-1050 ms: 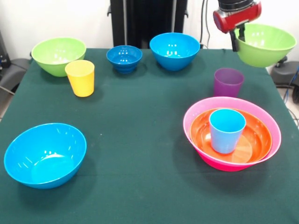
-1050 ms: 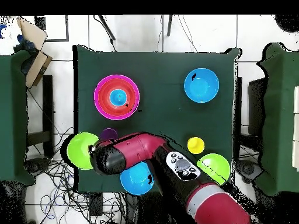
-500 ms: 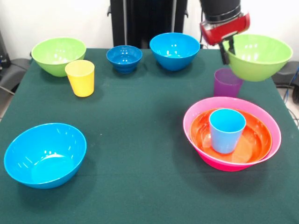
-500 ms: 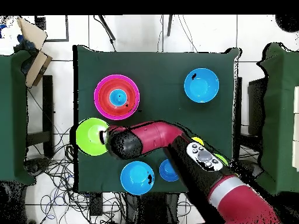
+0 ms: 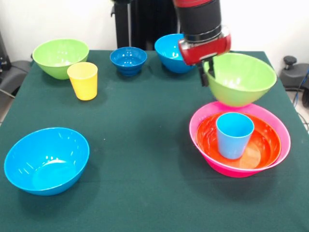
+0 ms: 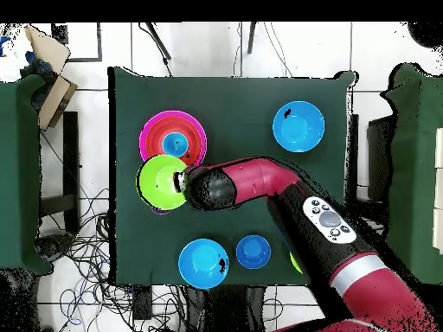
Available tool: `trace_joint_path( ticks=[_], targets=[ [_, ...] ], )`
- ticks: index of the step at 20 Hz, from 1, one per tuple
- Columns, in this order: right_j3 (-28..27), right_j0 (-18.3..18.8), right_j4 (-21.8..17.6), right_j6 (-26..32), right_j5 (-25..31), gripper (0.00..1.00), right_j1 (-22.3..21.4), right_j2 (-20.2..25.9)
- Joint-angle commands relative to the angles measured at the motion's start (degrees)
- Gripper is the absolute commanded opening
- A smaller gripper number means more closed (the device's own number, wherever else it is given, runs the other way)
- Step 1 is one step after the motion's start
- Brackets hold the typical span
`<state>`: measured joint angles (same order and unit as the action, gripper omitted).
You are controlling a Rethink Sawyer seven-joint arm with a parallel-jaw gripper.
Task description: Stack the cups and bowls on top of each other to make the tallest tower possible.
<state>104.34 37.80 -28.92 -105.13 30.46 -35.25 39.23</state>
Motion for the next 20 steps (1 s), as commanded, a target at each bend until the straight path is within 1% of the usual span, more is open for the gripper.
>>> trace_joint_path(
  ticks=[1,6,11,14,17,20],
  targets=[
    [-8.56,1.16,-6.84,14.83,6.82,0.0,5.56,-0.05],
    [-10.44,0.35,-7.43,13.77,7.3,0.0,6.35,0.7],
    [-10.21,0.9,-6.89,14.3,7.39,0.0,6.51,1.94],
    [-8.63,1.52,-5.33,14.9,9.1,0.0,5.24,3.53],
    [-4.81,2.94,-4.5,14.31,9.21,0.0,3.09,4.64],
    [-2.54,4.02,-3.55,13.85,10.05,0.0,1.3,5.95]
  ],
)
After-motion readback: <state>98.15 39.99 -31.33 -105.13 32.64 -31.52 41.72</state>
